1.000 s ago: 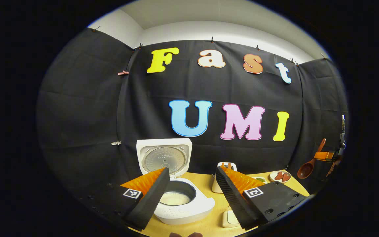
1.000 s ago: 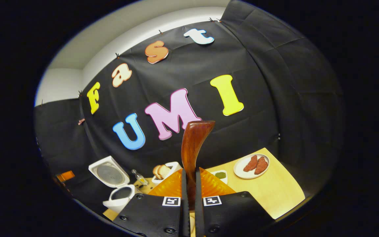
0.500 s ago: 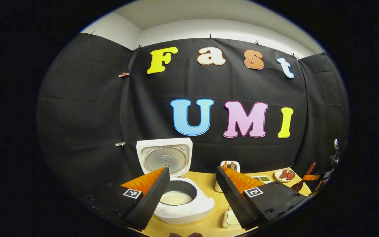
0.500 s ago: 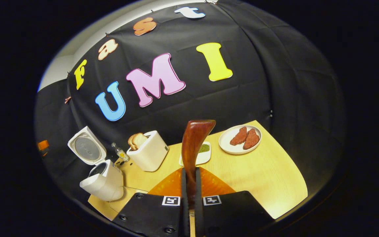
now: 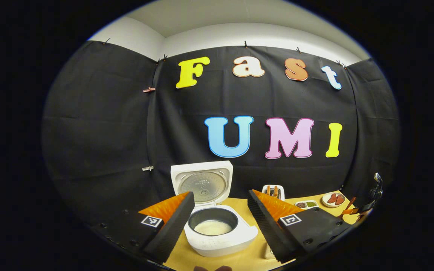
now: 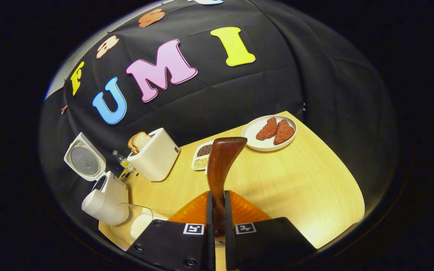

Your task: Close the left gripper, press the button to open the rice cooker; take a wooden spoon from the chopstick holder with the right hand, scoop a spoonful of rice and pour it into the rice cooker, then put the wooden spoon back into the chopstick holder.

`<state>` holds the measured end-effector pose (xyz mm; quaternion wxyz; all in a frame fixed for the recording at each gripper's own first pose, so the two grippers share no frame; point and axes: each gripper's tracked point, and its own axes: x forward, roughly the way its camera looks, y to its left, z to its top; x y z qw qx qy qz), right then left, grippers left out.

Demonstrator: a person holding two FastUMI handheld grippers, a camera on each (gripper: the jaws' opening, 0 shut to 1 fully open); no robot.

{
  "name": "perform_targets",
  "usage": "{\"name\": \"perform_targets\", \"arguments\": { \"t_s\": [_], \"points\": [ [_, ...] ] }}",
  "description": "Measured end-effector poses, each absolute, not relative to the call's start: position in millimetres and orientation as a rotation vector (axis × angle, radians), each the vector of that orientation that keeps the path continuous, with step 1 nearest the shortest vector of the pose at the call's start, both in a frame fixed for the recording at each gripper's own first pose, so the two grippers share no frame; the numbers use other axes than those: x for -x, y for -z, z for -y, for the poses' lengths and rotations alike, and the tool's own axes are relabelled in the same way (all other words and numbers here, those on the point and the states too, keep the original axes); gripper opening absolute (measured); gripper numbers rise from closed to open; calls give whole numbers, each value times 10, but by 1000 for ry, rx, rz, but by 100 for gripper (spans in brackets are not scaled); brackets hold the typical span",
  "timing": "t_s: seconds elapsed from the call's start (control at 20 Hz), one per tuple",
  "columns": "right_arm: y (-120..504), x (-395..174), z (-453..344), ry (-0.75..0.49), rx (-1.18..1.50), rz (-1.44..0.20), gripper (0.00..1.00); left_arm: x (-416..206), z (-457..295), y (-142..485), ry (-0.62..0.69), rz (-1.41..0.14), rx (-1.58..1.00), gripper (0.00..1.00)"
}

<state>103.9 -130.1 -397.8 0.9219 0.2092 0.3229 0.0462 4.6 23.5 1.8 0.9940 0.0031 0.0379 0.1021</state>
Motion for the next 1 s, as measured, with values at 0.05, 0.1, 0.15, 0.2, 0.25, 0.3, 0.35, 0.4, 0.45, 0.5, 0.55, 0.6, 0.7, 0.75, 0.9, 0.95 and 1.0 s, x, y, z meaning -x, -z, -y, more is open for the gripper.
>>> {"name": "perform_targets", "arguments": {
  "t_s": [0.05,0.1,0.15,0.2,0.25,0.3,0.35,0.4,0.45,0.5,0.55,0.6,0.7,0.75,0.9,0.95,1.0],
  "points": [
    [4002,-1027,1284,-92,-435,-669,15,-49,-269,-14,-201,-74,-4,98],
    [3976,-1016,1282,-89,-439,-668,17,-67,-293,-15,-197,-72,-1,98],
    [3980,-1022,1308,-67,-431,-668,21,-84,-315,-16,-190,-70,4,98],
    [3978,-1013,1359,-48,-425,-671,31,-108,-335,-19,-184,-67,8,98],
    [3943,-1008,1396,-35,-428,-667,35,-138,-350,-17,-175,-64,10,98],
    [3899,-981,1419,-25,-430,-662,49,-169,-362,-22,-167,-60,7,98],
    [3846,-955,1454,-14,-429,-650,56,-207,-372,-37,-159,-54,2,98],
    [3781,-930,1471,1,-424,-629,66,-250,-379,-64,-146,-47,-4,98],
    [3728,-902,1514,17,-415,-613,77,-298,-371,-82,-132,-40,-10,98],
    [3684,-868,1552,33,-406,-603,94,-348,-375,-112,-118,-35,-16,98],
    [3633,-830,1590,49,-403,-595,97,-405,-374,-126,-103,-30,-21,98],
    [3570,-773,1618,67,-400,-583,97,-466,-373,-155,-88,-25,-25,98],
    [3361,-715,1712,115,-389,-534,98,-593,-408,-233,-74,-7,-37,97],
    [3242,-668,1789,140,-375,-501,99,-673,-423,-285,-69,6,-48,97],
    [2980,-473,1856,183,-343,-451,98,-948,-545,-479,-76,71,-104,97],
    [2909,-417,1854,189,-339,-445,98,-1066,-585,-522,-80,94,-111,97],
    [2845,-361,1867,198,-329,-437,98,-1181,-619,-560,-81,105,-109,97]
  ]
}}
